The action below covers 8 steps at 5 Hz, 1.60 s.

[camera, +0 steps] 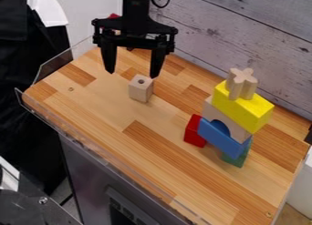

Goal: Put the cube with a hole on top of the plus

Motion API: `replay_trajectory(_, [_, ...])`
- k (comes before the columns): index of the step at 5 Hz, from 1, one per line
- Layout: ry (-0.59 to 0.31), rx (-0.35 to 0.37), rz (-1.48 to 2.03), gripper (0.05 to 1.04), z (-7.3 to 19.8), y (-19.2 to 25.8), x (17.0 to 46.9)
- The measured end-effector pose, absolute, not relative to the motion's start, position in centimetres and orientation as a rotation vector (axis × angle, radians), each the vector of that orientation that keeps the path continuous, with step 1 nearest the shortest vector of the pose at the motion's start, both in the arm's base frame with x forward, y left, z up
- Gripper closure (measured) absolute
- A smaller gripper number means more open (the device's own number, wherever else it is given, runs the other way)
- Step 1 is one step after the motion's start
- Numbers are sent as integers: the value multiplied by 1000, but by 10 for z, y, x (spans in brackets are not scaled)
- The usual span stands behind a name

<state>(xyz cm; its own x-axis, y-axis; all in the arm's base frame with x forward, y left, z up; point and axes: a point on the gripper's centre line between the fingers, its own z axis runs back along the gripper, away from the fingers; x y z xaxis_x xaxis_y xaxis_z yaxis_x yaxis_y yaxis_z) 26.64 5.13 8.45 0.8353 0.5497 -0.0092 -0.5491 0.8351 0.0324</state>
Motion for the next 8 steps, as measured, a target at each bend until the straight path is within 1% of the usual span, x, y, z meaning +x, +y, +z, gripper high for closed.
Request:
replay_trajectory(1, [51, 31, 580, 83, 77, 50, 263])
replay_trajectory(2, [112, 56, 423, 83, 65, 55, 261])
replay_trajectory(4, [116, 28, 229, 83, 57, 57, 264])
replay_trajectory(5, [113, -10, 214, 83, 50, 60, 265])
replay_trajectory(6, [104, -23, 244, 83, 41, 67, 268])
replay_trajectory(7, [104, -20, 266, 83, 31, 73, 274])
replay_trajectory(8, [98, -12, 280, 83, 30, 76, 280])
